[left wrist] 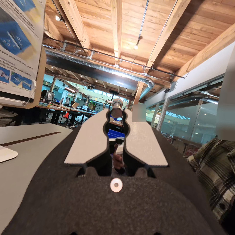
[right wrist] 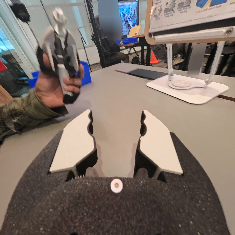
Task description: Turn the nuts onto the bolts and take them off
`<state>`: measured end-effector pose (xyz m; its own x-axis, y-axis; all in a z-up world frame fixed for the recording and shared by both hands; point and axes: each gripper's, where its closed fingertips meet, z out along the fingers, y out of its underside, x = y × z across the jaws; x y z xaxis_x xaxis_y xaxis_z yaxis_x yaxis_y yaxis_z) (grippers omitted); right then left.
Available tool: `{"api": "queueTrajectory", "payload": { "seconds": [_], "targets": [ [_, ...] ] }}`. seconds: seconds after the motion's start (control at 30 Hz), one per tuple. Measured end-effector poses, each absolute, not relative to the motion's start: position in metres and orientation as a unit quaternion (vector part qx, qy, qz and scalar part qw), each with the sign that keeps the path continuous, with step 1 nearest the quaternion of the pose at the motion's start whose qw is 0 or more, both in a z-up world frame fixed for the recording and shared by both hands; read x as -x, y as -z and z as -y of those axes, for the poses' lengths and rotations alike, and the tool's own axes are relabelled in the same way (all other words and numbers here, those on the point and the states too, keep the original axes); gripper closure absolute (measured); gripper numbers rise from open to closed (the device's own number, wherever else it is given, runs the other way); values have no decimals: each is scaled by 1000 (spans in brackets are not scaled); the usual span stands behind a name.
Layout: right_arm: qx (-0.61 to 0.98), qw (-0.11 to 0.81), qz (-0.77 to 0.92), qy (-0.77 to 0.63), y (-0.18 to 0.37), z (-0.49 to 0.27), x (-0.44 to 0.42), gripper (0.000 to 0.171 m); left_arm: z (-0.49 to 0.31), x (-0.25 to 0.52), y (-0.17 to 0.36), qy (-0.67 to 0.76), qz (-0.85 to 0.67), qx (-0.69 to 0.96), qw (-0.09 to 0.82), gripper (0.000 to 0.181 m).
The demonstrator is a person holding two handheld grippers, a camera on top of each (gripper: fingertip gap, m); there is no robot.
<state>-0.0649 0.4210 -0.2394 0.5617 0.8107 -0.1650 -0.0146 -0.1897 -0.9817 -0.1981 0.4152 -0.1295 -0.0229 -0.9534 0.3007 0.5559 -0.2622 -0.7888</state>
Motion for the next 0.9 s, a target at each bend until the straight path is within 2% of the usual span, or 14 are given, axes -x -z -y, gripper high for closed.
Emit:
{"api": "queueTrajectory", "payload": {
  "seconds": [0.1,0.3,0.6,0.67,0.8,0.9],
  "targets": [
    [622,576,285,-447,200,-407,89,111,-407,191,132,681,-248,417,548,163],
    [528,588,326,-519,133,-387,140,114,-396,182,132,695,-260,408,533,162],
    [496,549,340,-580,117,-390,177,137,-389,179,130,702,-266,401,524,163],
    [493,543,354,-580,117,-390,181,151,-387,177,131,702,-270,401,523,163],
    [494,535,379,-571,114,-393,184,152,-387,174,132,695,-277,408,523,162],
    [523,496,422,-550,118,-397,186,153,-388,169,137,682,-302,429,510,162]
  ]
}}
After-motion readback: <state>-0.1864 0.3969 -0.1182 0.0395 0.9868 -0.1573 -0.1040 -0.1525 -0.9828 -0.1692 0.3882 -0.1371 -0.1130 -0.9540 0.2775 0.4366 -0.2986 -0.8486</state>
